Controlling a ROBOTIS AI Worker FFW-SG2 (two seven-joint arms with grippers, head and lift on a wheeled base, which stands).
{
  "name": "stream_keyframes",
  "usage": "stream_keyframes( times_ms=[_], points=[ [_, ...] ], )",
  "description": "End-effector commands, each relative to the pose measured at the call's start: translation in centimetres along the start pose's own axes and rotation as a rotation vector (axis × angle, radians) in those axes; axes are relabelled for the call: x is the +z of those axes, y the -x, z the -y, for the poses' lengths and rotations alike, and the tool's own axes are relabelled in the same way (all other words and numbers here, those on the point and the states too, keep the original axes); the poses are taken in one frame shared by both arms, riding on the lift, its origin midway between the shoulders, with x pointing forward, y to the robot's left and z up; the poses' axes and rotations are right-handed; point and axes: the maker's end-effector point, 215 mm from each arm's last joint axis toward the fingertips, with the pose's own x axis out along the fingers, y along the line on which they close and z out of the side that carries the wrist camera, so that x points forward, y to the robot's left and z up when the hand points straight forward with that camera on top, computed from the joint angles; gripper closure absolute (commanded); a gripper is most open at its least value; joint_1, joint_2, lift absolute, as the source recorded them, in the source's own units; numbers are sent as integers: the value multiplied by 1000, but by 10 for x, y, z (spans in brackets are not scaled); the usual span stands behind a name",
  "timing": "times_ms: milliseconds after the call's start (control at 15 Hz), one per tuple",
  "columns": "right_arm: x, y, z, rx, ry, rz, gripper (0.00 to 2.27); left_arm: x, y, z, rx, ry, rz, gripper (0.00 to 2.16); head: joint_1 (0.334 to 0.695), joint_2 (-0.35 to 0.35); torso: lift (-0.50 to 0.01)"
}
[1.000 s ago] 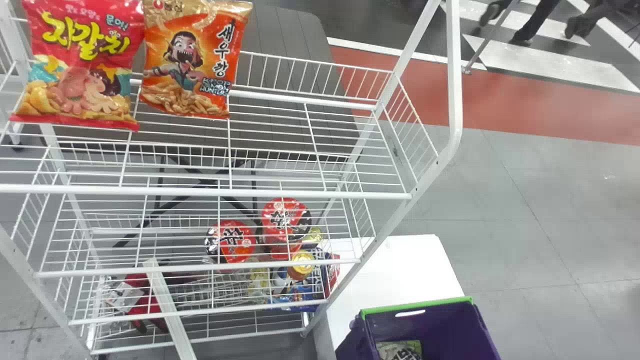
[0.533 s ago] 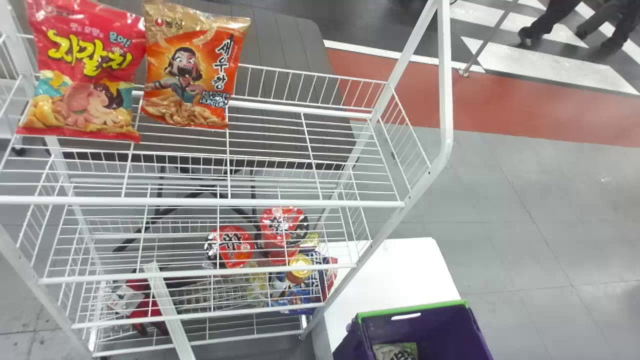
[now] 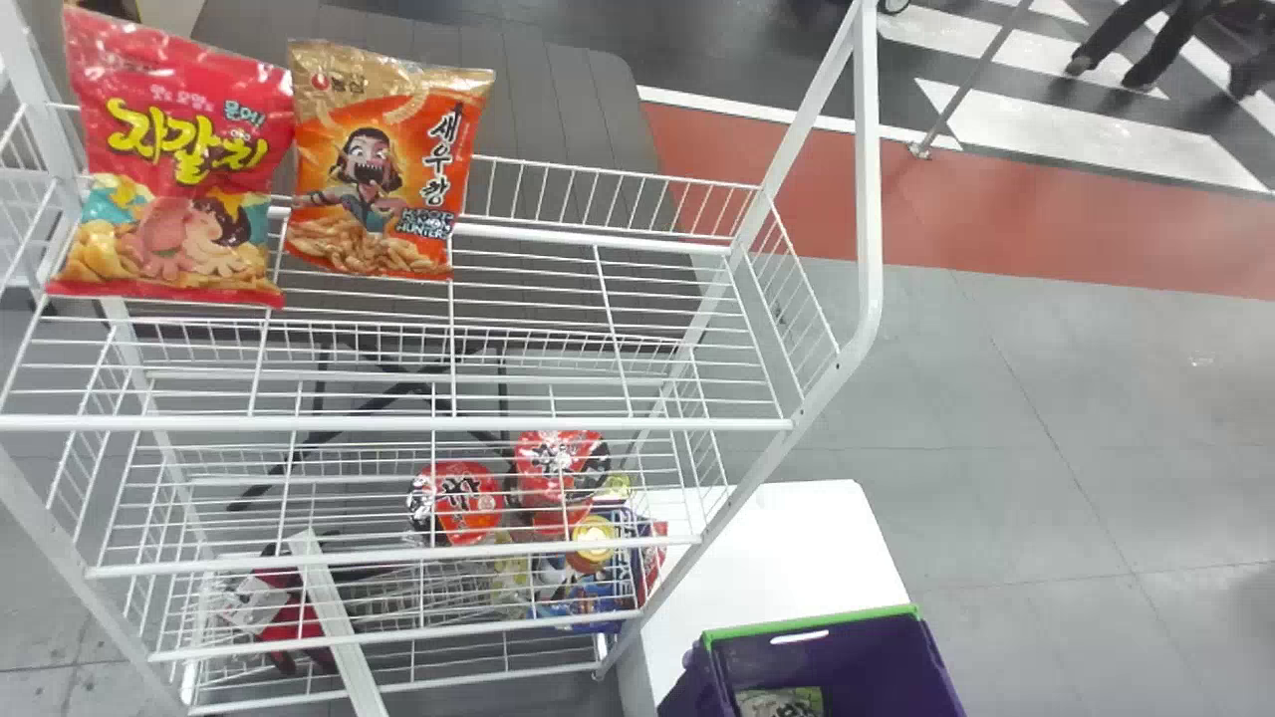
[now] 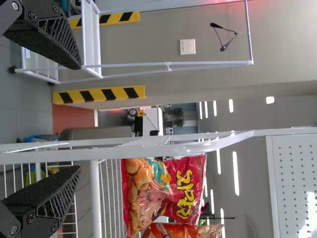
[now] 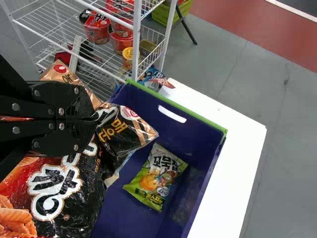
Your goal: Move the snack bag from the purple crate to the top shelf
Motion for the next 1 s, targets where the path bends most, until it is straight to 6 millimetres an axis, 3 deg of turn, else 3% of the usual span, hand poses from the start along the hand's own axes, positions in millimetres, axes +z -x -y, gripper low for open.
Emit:
stream_keyframes(
  times_ms=[0, 667, 800, 933],
  points=[
    [1, 0, -1, 0, 3, -1, 2105, -1, 3, 1, -1, 0, -3, 100, 695, -350, -9],
    [2, -1, -4, 9, 13, 2, 2105, 2, 9, 5, -6, -2, 1, 100, 695, -350, 10],
    [4, 0, -16, 48, 19, 11, 2105, 3, 8, 10, -12, 1, 4, 100, 695, -350, 10],
    [11, 12, -44, 128, 13, 25, 2105, 2, 9, 12, -15, -1, 1, 100, 695, -350, 10]
  ],
)
